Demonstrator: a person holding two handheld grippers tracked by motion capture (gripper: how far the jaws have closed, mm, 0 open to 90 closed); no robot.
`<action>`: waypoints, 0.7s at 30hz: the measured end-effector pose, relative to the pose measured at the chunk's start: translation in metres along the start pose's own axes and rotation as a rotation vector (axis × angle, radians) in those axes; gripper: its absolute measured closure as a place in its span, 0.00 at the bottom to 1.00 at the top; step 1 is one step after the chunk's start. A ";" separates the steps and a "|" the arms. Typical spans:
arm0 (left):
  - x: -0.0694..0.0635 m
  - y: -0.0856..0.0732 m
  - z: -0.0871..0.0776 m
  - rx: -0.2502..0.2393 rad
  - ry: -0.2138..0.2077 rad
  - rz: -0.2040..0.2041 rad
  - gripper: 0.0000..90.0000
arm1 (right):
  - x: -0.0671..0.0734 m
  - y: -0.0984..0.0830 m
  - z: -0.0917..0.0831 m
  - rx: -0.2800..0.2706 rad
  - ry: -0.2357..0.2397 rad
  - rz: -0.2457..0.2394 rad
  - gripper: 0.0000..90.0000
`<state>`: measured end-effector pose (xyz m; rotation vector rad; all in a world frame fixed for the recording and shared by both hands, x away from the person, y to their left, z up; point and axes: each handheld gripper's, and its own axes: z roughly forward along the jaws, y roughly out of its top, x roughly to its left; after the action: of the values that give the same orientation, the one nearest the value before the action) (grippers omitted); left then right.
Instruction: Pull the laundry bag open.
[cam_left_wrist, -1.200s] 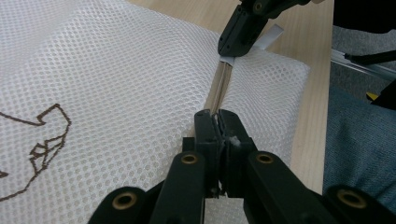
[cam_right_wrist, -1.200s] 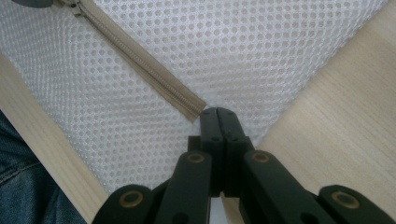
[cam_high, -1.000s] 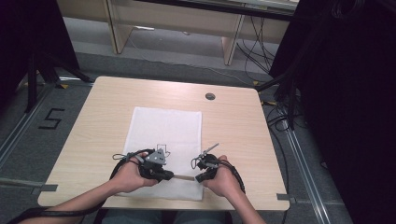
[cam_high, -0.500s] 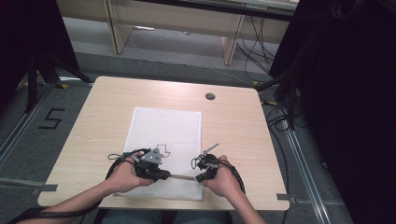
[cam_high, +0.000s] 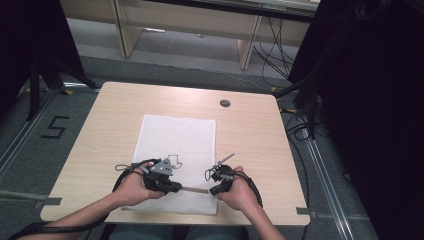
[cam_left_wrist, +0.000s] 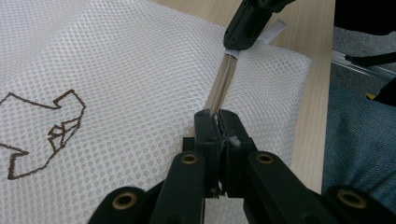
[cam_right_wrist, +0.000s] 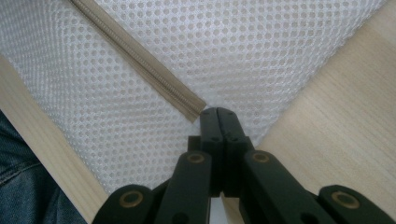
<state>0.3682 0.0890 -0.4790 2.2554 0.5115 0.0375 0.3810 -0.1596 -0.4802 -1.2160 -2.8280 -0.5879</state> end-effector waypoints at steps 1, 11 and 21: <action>0.000 0.000 0.000 -0.005 -0.004 -0.006 0.97 | 0.000 0.000 0.000 0.000 0.000 0.000 1.00; -0.001 0.000 0.000 0.001 -0.003 -0.014 0.97 | -0.001 0.000 0.000 -0.002 -0.008 -0.017 1.00; 0.001 0.000 -0.003 0.009 0.010 -0.016 0.97 | -0.001 0.000 0.000 0.000 -0.006 -0.012 1.00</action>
<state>0.3683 0.0912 -0.4768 2.2605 0.5362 0.0385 0.3815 -0.1600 -0.4804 -1.2036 -2.8421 -0.5851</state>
